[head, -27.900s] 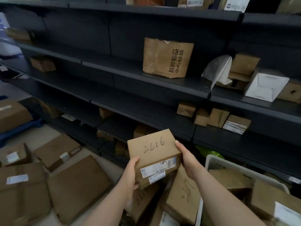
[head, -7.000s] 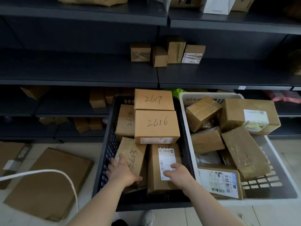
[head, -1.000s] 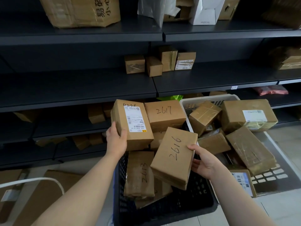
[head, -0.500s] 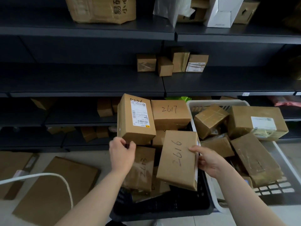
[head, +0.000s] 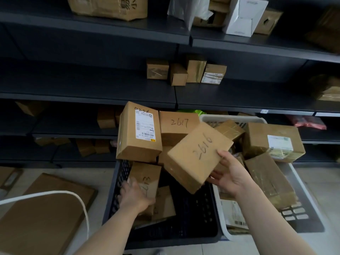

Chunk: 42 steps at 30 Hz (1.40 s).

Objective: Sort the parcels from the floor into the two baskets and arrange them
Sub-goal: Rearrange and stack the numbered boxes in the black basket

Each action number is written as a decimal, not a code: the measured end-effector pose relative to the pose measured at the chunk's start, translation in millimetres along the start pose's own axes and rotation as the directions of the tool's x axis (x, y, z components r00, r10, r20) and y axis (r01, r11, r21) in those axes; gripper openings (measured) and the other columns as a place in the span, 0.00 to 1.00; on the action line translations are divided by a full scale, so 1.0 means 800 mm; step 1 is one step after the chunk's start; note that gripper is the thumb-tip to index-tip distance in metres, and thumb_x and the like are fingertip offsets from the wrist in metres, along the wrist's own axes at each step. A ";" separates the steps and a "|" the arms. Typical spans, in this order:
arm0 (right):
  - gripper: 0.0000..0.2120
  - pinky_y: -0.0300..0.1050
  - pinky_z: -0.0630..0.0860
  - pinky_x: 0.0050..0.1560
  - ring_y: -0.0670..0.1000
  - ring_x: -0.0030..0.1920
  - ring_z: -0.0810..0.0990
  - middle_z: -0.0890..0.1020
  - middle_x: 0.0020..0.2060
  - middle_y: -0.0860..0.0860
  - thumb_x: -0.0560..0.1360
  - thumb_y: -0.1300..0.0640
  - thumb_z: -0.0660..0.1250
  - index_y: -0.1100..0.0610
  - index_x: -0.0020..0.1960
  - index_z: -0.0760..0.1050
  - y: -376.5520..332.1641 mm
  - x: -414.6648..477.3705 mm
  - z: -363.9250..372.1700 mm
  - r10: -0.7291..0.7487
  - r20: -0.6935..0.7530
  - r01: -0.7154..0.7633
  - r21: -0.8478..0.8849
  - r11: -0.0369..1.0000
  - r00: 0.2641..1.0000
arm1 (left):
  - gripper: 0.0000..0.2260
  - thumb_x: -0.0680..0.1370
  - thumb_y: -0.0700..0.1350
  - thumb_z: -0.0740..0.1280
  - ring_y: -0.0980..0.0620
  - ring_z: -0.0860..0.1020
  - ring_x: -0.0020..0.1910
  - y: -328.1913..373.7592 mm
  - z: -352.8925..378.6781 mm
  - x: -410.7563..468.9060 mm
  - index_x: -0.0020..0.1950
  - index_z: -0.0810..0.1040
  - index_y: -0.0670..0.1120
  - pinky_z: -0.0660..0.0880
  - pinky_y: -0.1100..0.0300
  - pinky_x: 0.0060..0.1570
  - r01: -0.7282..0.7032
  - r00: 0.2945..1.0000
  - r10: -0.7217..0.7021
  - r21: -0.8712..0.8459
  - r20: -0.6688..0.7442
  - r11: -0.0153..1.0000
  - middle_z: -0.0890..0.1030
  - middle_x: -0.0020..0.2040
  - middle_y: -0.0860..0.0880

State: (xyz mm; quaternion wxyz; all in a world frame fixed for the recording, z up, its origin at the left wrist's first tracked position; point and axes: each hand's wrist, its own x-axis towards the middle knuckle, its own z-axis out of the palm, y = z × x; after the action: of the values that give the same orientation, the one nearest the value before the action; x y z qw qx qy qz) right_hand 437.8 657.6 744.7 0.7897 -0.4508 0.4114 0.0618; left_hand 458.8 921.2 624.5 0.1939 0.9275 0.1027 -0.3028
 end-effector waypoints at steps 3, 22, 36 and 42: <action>0.31 0.67 0.73 0.61 0.64 0.59 0.77 0.77 0.58 0.63 0.72 0.52 0.72 0.55 0.71 0.65 -0.018 0.009 0.023 0.000 0.045 -0.008 0.186 0.983 0.999 | 0.60 0.63 0.65 0.74 0.41 0.50 0.76 0.001 0.005 0.000 0.78 0.37 0.46 0.54 0.46 0.74 -0.004 1.000 0.004 0.056 -0.003 0.998 0.44 0.78 0.39; 0.38 0.70 0.57 0.73 0.64 0.73 0.64 0.69 0.70 0.59 0.73 0.54 0.73 0.49 0.76 0.55 -0.039 0.080 0.140 -0.007 0.058 -0.008 0.255 0.967 0.998 | 0.62 0.61 0.63 0.75 0.39 0.52 0.75 0.000 0.007 0.000 0.77 0.32 0.49 0.55 0.45 0.74 -0.033 0.999 0.030 0.093 0.031 0.995 0.44 0.77 0.41; 0.45 0.60 0.63 0.73 0.63 0.75 0.61 0.61 0.75 0.64 0.69 0.51 0.78 0.58 0.78 0.58 0.073 0.065 0.059 0.349 -0.014 -0.309 -0.499 0.809 0.937 | 0.61 0.61 0.62 0.76 0.40 0.53 0.75 0.037 -0.002 -0.012 0.79 0.36 0.53 0.59 0.44 0.73 0.071 0.981 -0.014 -0.293 0.192 0.953 0.49 0.77 0.43; 0.35 0.55 0.75 0.57 0.54 0.51 0.76 0.77 0.50 0.53 0.68 0.47 0.77 0.57 0.70 0.69 0.113 0.055 0.037 0.360 -0.007 -0.296 -0.584 0.756 0.933 | 0.58 0.62 0.62 0.76 0.43 0.55 0.74 0.040 0.013 -0.029 0.79 0.41 0.53 0.60 0.48 0.72 -0.015 0.971 0.105 -0.381 0.216 0.924 0.52 0.75 0.46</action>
State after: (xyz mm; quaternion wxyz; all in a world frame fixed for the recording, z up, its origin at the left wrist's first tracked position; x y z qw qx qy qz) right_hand 442.1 721.2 661.2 0.6136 -0.5850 0.4035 0.3442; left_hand 445.2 886.1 640.4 0.3883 0.8337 0.1070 -0.3778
